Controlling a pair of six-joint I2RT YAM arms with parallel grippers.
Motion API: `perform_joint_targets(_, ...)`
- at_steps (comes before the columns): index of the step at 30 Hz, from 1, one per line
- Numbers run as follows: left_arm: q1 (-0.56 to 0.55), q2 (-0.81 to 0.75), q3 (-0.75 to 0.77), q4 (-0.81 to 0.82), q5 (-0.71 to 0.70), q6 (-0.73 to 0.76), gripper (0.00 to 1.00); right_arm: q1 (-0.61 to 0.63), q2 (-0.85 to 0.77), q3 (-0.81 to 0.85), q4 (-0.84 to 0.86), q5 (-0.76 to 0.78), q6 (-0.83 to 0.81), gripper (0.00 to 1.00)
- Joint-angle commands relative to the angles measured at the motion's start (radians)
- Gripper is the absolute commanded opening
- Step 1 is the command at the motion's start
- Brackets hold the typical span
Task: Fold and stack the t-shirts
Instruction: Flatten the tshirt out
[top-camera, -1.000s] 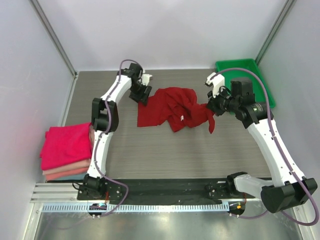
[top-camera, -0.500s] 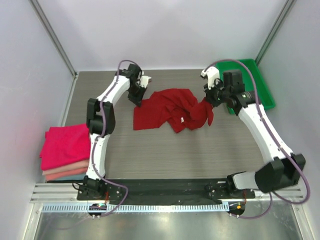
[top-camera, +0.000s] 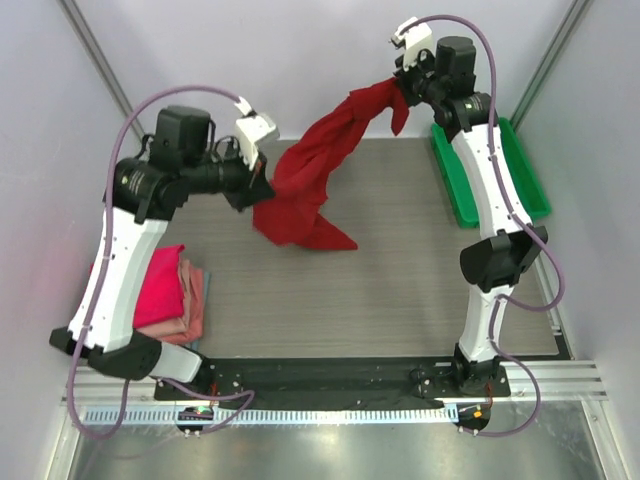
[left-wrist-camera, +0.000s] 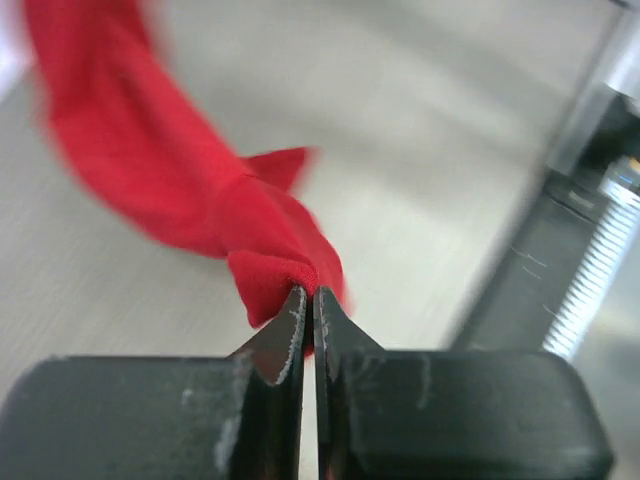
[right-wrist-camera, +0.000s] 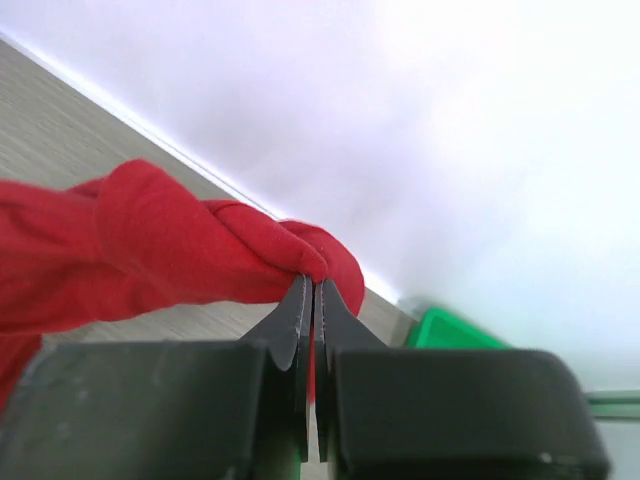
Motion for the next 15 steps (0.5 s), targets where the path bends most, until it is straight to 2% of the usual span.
perform_joint_targets(1, -0.054, -0.009, -0.114, -0.099, 0.169, 0.032, 0.04, 0.004, -0.099, 0.020, 0.021, -0.023, -0.019, 0.01)
perform_joint_targets(2, -0.067, -0.013, -0.166, -0.098, 0.189, 0.033, 0.12, 0.004, -0.117, -0.061, 0.020, -0.023, -0.033, 0.01)
perform_joint_targets(4, -0.127, -0.004, -0.197, -0.122, 0.214, 0.071, 0.17, 0.002, -0.177, -0.178, 0.000, -0.020, -0.059, 0.01)
perform_joint_targets(5, -0.153, 0.004, -0.209, -0.134, 0.212, 0.085, 0.32, 0.001, -0.197, -0.219, -0.006, -0.017, -0.090, 0.01)
perform_joint_targets(7, -0.198, 0.021, -0.207, -0.130, 0.206, 0.092, 0.44, 0.001, -0.245, -0.302, -0.006, 0.010, -0.122, 0.01)
perform_joint_targets(9, -0.199, 0.059, -0.185, -0.090, 0.165, 0.067, 0.50, -0.005, -0.305, -0.400, -0.006, 0.034, -0.153, 0.01)
perform_joint_targets(11, -0.198, 0.114, -0.165, -0.037, 0.072, 0.041, 0.52, -0.013, -0.337, -0.462, -0.008, 0.064, -0.161, 0.01)
perform_joint_targets(13, -0.192, 0.160, -0.167, 0.005, -0.091, 0.039, 0.52, -0.019, -0.377, -0.488, -0.008, 0.078, -0.158, 0.01)
perform_joint_targets(15, -0.169, 0.241, -0.180, 0.056, -0.150, 0.042, 0.52, -0.019, -0.416, -0.528, -0.006, 0.084, -0.161, 0.01)
